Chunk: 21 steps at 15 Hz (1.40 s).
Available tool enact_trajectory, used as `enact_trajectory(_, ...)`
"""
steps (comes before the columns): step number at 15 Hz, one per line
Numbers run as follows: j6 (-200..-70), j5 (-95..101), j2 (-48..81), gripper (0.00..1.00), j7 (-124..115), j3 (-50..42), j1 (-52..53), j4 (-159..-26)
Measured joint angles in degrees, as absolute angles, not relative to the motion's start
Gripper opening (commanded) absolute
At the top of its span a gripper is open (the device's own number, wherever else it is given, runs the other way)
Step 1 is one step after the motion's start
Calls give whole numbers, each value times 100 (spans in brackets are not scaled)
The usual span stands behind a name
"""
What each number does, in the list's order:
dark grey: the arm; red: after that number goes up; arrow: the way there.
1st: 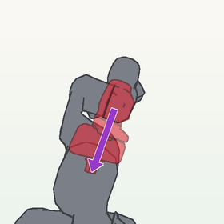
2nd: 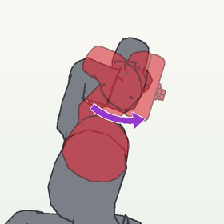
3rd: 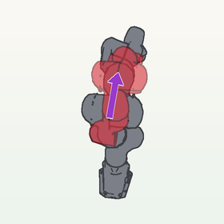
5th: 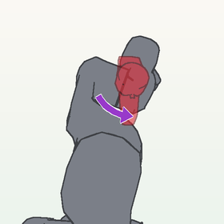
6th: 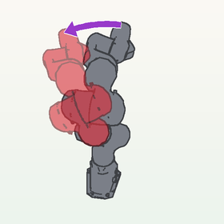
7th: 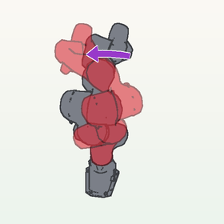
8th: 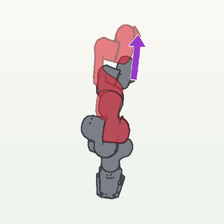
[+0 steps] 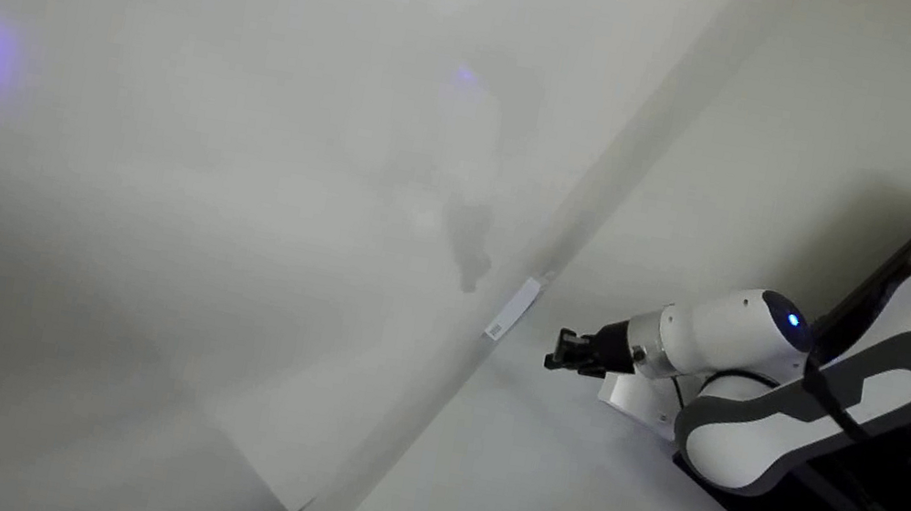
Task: Turn off the light switch
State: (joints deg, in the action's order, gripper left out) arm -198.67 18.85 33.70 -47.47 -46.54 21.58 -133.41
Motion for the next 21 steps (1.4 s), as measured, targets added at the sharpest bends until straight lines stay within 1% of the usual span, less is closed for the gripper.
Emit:
enact_trajectory(6, -19863, 971, 3745, 0, -4737, -5212, 2713, -13137)
enact_trajectory(11, -19861, -1323, 3772, 0, -3227, -4704, 2570, -13173)
enact_trajectory(14, -19861, -2317, 3769, 0, -2713, -4472, 2531, -13178)
enact_trajectory(21, -19861, -2636, 3494, 0, -2969, -4500, 2556, -13179)
